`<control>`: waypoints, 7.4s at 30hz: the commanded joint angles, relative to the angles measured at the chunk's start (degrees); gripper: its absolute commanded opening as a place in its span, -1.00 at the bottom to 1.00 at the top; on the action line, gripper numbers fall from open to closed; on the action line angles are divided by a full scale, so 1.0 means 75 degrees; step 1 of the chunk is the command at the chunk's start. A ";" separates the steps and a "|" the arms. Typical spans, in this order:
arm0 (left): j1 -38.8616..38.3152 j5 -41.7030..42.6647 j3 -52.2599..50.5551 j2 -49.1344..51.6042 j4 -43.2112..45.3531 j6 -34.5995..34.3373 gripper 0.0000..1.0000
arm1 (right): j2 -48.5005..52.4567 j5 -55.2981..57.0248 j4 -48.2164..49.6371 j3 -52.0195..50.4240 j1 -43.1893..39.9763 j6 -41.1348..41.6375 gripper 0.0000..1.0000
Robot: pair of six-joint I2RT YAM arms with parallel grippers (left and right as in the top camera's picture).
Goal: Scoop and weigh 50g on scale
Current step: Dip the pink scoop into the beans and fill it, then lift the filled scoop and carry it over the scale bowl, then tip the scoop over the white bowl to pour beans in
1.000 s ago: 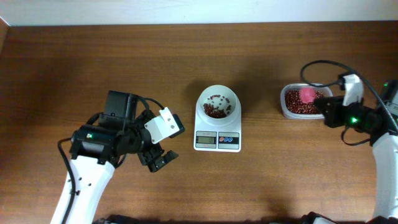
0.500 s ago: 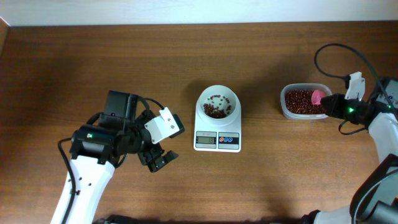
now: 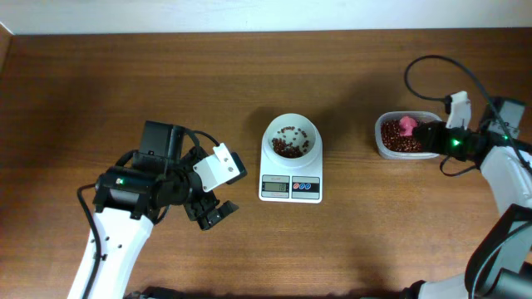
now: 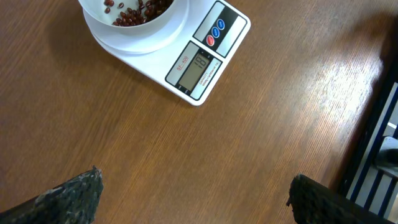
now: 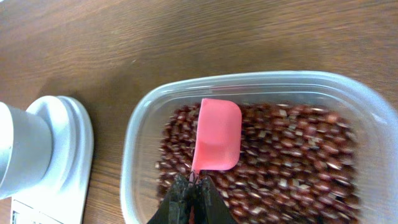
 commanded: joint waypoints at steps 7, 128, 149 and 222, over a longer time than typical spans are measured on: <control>0.0032 0.0085 -0.0044 -0.0009 -0.0006 0.0125 0.98 | 0.0035 0.0216 0.0026 0.0119 -0.0353 0.0055 -0.92; 0.0032 0.0085 -0.0044 -0.0009 -0.0006 0.0125 0.98 | 0.0755 -0.3742 0.1871 0.0166 0.3270 -0.0560 -0.92; 0.0032 0.0085 -0.0044 -0.0012 -0.0006 0.0125 0.99 | 0.0755 -0.4811 0.1976 0.0166 0.3284 -0.1521 -0.92; 0.0032 0.0085 -0.0044 -0.0009 -0.0006 0.0125 0.98 | 0.0589 -0.3223 0.1979 0.0175 0.3657 -0.1926 -0.92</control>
